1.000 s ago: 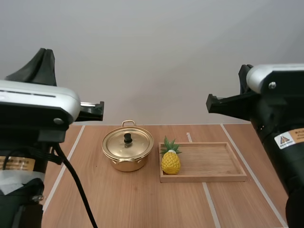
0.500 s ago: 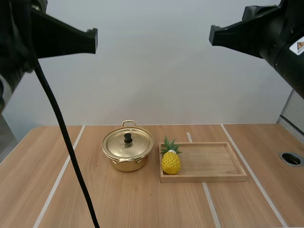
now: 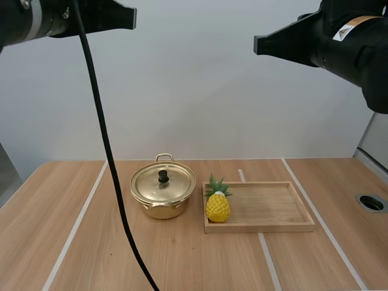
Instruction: Open the pot, put the pineapple inside, and close it
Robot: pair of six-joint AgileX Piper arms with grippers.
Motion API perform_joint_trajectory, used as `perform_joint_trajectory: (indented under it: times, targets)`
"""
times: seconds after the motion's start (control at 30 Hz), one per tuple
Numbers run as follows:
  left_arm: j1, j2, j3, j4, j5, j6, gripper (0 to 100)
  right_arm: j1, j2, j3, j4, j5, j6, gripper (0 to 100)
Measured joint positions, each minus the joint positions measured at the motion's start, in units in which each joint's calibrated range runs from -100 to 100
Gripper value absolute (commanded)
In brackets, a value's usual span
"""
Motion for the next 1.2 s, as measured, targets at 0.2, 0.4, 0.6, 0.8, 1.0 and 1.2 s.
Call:
perform_joint_trajectory:
  times: [0.2,0.4,0.6,0.8,1.0,1.2]
  targets:
    - [0.00,4.86,-5.12,-4.84,8.40,3.52,0,0.00,1.49,0.00,-0.62,0.20,0.00,0]
    - [0.00,9.28,-8.51,-10.11,22.60,6.61,0,0.00,2.05,0.00,-0.62,1.94,0.00,0]
    - [0.00,12.84,-8.63,-11.62,31.37,8.29,0,0.00,2.05,0.00,-0.62,3.77,0.00,0]
    - [0.00,15.81,-8.63,-13.33,40.95,10.95,0,0.00,2.05,0.00,-0.72,4.45,0.00,0]
    - [0.00,17.09,-8.63,-13.95,45.27,12.12,0,0.00,2.05,0.00,-0.72,4.64,0.00,0]
    - [0.00,18.27,-8.65,-14.20,49.50,12.90,0,0.00,2.05,0.00,-0.72,6.53,0.00,0]
